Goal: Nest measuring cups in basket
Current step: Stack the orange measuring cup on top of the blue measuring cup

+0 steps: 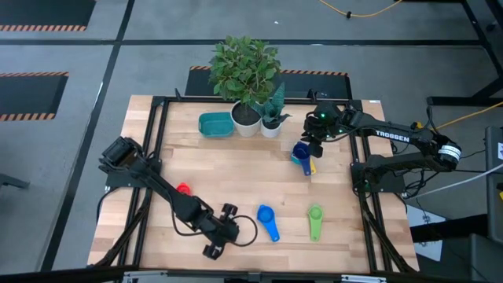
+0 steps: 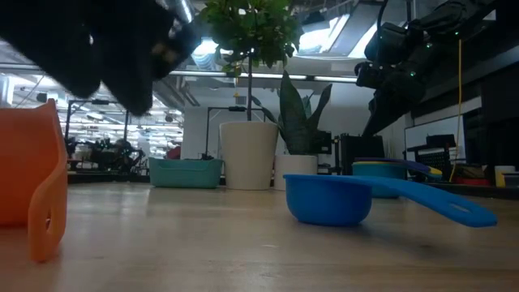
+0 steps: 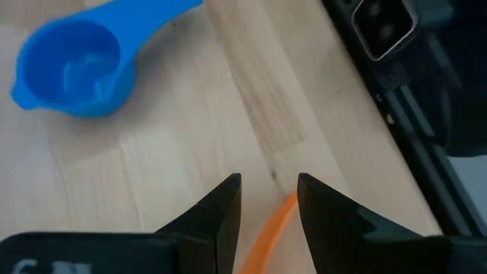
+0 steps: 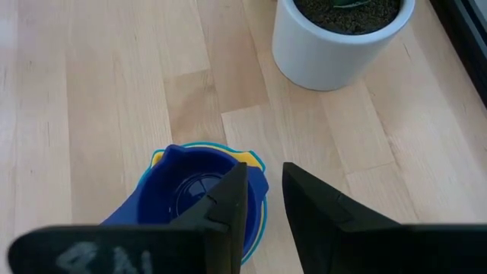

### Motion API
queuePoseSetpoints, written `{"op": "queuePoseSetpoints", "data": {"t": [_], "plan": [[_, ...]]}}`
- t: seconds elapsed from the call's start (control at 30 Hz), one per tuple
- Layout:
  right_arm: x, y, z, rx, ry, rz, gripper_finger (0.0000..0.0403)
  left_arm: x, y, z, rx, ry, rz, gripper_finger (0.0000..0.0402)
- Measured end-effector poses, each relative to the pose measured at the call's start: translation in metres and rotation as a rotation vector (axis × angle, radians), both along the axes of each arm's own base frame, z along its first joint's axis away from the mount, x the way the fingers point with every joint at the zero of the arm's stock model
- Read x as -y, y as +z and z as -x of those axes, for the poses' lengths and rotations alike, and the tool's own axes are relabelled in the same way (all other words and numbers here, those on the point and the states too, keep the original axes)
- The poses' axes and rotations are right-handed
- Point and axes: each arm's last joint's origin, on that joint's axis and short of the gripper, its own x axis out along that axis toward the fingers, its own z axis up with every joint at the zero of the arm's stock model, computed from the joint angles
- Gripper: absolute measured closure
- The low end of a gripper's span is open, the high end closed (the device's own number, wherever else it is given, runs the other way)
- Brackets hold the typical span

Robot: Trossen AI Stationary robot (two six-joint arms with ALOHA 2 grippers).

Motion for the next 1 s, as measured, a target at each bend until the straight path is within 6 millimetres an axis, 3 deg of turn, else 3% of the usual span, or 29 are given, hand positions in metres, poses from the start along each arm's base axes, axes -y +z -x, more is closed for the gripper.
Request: {"op": "queuePoseSetpoints", "data": {"t": [0.2, 0.37, 0.57, 1.0], "plan": [[0.000, 0.000, 0.000, -0.001, -0.002, -0.002, 0.0313, 0.003, 0.023, -0.012, -0.033, -0.032, -0.080, 0.0279], [0.000, 0.000, 0.000, -0.003, -0.001, -0.003, 0.0313, 0.019, 0.009, -0.033, -0.182, -0.124, -0.161, 0.0279], [0.000, 0.000, 0.000, -0.002, -0.001, -0.002, 0.0313, 0.027, -0.002, -0.041, -0.433, -0.155, -0.315, 0.0279], [0.000, 0.000, 0.000, -0.001, 0.001, 0.000, 0.0313, 0.027, -0.007, -0.039, -0.460, -0.159, -0.366, 0.0279]]}}
